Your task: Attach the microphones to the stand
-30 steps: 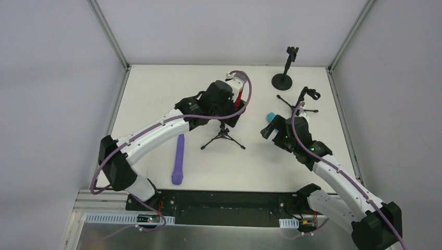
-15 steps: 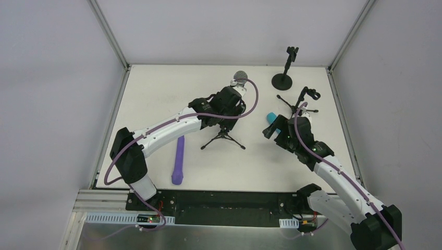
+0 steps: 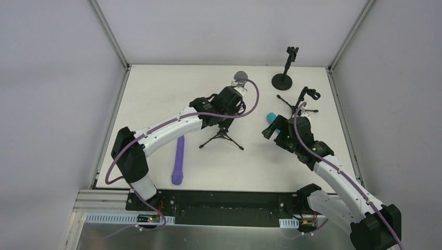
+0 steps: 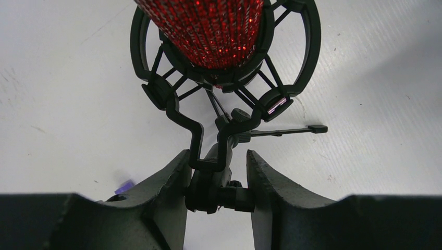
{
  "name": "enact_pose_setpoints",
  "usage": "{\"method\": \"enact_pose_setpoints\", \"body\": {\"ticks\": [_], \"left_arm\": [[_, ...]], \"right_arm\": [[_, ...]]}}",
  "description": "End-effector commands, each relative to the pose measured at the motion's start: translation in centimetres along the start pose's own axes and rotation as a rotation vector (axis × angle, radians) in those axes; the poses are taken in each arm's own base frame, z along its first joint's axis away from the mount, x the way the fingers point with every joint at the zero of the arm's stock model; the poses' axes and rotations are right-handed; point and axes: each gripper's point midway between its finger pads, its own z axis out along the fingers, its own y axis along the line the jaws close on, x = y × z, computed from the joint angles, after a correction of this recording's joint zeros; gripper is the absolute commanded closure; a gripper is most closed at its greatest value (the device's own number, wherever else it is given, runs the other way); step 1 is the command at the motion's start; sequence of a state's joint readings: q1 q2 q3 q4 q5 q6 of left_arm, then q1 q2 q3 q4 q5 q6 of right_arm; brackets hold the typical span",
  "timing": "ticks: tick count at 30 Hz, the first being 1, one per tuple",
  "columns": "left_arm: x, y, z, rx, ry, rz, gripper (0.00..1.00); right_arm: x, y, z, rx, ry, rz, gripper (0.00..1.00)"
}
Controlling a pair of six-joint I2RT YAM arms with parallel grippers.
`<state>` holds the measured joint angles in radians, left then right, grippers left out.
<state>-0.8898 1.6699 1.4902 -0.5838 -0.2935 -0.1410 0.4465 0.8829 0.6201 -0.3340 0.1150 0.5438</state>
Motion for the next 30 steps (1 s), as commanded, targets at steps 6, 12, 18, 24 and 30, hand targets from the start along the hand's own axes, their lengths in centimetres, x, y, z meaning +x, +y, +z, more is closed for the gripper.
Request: {"method": "enact_pose_setpoints", "body": {"ticks": [6,12,18,24,30], "left_arm": [[-1.4,-0.4,-0.6,0.02,-0.021,0.012,1.0],[-1.4,-0.4,-0.6,0.02,-0.021,0.007,1.0],[-1.6,-0.5,-0.8,0.026,-0.024,0.004,1.0],[-1.7,-0.7,-0.9,0.037,-0.021,-0.003,1.0],[-2.0,-0.6,-1.4,0.039,-0.033,-0.011,1.0]], "right_arm": [[-0.5,1.1,0.2,-0.067,-0.016,-0.061,0.01],[-0.3,3.4,-0.2,-0.236,-0.04,-0.124,0.01],[-0.8,7.1,-0.7,-0.448,-0.119,-0.175,0.01],[-0.2,10.4,-0.7,-0.584,-0.17,-0.232,0.01],[0.9,12.7,-0.6,-0.676,-0.272,-0.358,0.01]]}}
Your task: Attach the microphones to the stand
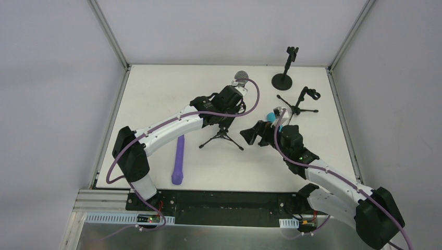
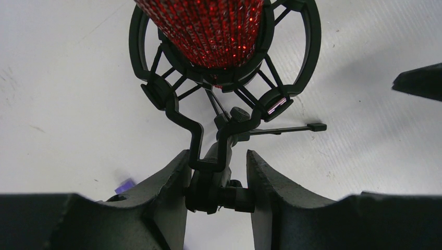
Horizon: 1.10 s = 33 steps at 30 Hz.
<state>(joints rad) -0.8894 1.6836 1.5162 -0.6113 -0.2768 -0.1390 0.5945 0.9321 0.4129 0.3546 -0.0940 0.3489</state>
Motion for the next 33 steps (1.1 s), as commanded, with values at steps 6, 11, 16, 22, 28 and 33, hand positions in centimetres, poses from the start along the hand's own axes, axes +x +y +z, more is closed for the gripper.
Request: {"method": "enact_pose_setpoints", "body": {"ticks": [6,11,16,22,28,33], "left_arm": [[-2.2,-0.2,-1.8,0.027,-0.062,-0.026,1.0],[-2.3,-0.2,-2.0,0.028,-0.064,-0.026,1.0],[-2.1,-0.6,-1.7,0.044,-0.053,-0.027,1.0],[-2.2,-0.4,-1.9,0.04,-0.058,-0.028,1.0],[-2.4,-0.4,-2.1,0.042,-0.064,-0.03,1.0],[-2.4,-0.3,-2.3,0.038,-0.067,-0.031,1.0]], "right_arm": [[-1.8,5.2,1.9,-0.174,-0.26,-0.253,0.02],[-0.9,6.7,3.1,-0.19,-0.317,-0.307,0.03],[0.3,7.6,4.7,-0.164,-0.36,-0.381,0.05],[1.1,7.8,6.2,-0.123,-0.413,-0.406,0.12],[1.4,7.7,8.0,-0.065,-0.459,-0.436,0.2],[2.0,8.1,10.0,-0.025,-0.459,-0.535,0.23]]}}
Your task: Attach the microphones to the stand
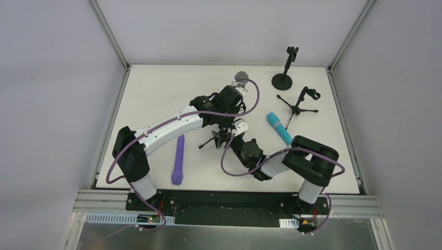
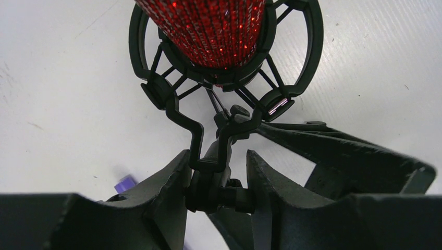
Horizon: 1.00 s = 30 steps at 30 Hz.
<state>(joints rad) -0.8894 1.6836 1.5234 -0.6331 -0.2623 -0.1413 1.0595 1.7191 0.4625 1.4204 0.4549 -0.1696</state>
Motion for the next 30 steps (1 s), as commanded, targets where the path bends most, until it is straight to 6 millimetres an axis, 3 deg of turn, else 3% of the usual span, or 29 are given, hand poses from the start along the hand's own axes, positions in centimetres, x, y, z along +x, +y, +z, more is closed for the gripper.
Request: {"method": "enact_pose_setpoints", "body": {"ticks": [1,9,13,28,30], "left_arm": [[-2.7,-0.3,-2.1,0.031,-0.083,-0.033,1.0],[-2.8,-0.3,-2.3,0.039,-0.089,-0.034,1.0],[-2.9,-0.4,-2.6,0.047,-0.095,-0.035,1.0],[-3.2,-0.5,-3.4,0.072,-0.112,-0.044,1.0],[-3.2,-0.5,-3.4,0.071,-0.112,-0.042,1.0]], "right_arm": [[-2.8,0.5,2.1,0.052,-0.115,-0.039,0.26],[-1.7,0.5,4.0,0.094,-0.109,-0.065,0.45],[-1.2,0.4,4.5,0.112,-0.105,-0.069,0.6],[0.3,-0.3,3.8,0.131,-0.071,-0.055,0.99],[0.6,-0.4,3.7,0.133,-0.064,-0.059,1.0]]}}
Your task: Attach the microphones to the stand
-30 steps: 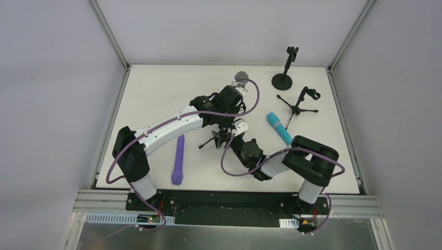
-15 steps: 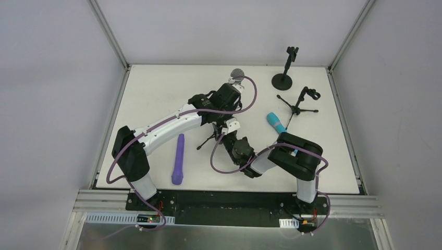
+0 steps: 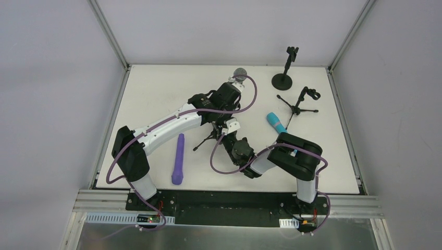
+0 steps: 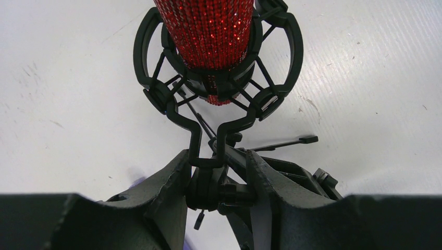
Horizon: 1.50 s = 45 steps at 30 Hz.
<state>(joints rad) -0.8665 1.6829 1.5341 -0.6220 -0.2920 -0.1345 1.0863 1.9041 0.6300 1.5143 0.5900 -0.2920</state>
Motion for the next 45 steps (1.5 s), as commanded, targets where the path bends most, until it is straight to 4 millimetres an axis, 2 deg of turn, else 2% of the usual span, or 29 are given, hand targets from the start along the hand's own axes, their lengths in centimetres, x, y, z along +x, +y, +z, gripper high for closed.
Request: {"method": "enact_pose_setpoints", "body": {"ticks": [1,10,22,35,45], "left_arm": [[-2.5,-1.7,-3.5,0.107,-0.089,-0.028,1.0],[-2.8,-1.4,-4.1,0.099,-0.107,-0.04,1.0],[-4.1,-0.7,-6.8,0.12,-0.22,-0.098,1.0],[-5.2,0.3,-9.4,0.132,-0.333,-0.119,1.0],[-5.8,0.3,-10.3,0.153,-0.358,-0.096,1.0]], "right_arm": [[0.7,-0.7,0.0,0.03,0.01,0.021,1.0],[1.6,-1.5,-0.6,0.059,0.031,0.044,1.0],[2.6,-2.9,-0.9,0.127,0.053,-0.024,1.0],[3.4,-2.9,-0.6,0.154,0.063,-0.066,1.0],[3.9,-2.1,-0.6,0.13,0.069,-0.069,1.0]]}}
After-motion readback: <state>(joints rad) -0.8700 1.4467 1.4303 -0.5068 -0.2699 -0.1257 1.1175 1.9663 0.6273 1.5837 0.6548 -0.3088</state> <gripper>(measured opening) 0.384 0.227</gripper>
